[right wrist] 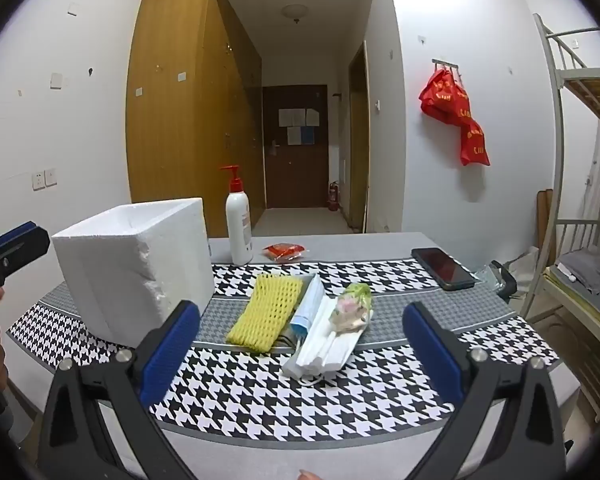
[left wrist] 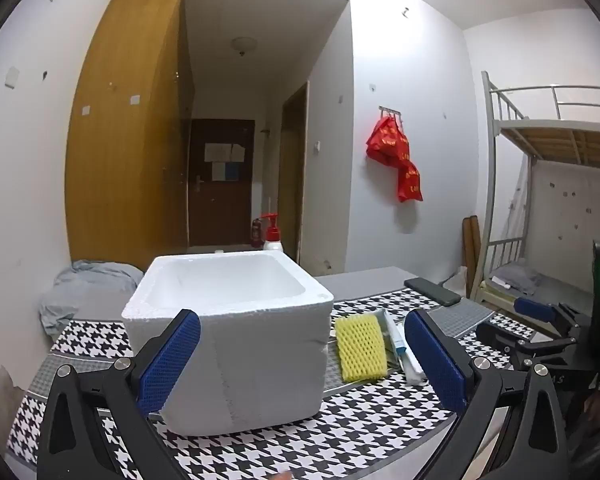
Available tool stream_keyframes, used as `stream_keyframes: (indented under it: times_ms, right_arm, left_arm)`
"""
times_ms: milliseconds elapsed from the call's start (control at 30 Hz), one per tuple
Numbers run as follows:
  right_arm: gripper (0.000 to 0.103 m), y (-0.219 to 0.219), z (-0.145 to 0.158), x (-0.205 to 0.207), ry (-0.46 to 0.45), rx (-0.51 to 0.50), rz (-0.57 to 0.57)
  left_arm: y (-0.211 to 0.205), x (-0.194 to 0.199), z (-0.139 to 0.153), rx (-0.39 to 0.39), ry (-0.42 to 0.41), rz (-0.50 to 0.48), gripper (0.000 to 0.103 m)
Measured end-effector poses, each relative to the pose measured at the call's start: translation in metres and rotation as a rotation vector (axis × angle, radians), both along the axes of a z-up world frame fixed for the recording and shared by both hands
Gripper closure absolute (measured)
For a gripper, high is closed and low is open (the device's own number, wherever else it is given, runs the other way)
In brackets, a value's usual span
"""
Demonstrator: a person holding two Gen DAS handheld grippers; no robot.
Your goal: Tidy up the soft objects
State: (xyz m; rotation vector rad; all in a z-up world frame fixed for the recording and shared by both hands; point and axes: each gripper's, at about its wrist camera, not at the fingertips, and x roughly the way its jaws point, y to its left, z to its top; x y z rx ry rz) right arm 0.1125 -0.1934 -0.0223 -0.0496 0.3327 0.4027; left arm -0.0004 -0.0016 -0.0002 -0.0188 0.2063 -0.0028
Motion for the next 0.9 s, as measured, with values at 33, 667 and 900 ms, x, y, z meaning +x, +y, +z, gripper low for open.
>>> stream_keyframes:
  times_ms: [33, 667, 900]
  right_arm:
    - [0.000, 0.000, 0.000, 0.000, 0.000, -0.001, -0.001]
    - [0.000, -0.005, 0.004, -0.003, -0.010, 0.007, -0.006]
    - [0.000, -0.006, 0.004, -0.002, -0.011, 0.015, -0.009]
  left_arm:
    - [0.002, 0.000, 0.000, -0.027, 0.001, 0.000, 0.001]
    - [0.000, 0.004, -0.003, -0.008, 0.015, 0.012, 0.001]
    - [0.004, 0.005, -0.002, -0.019, 0.024, 0.024, 0.001]
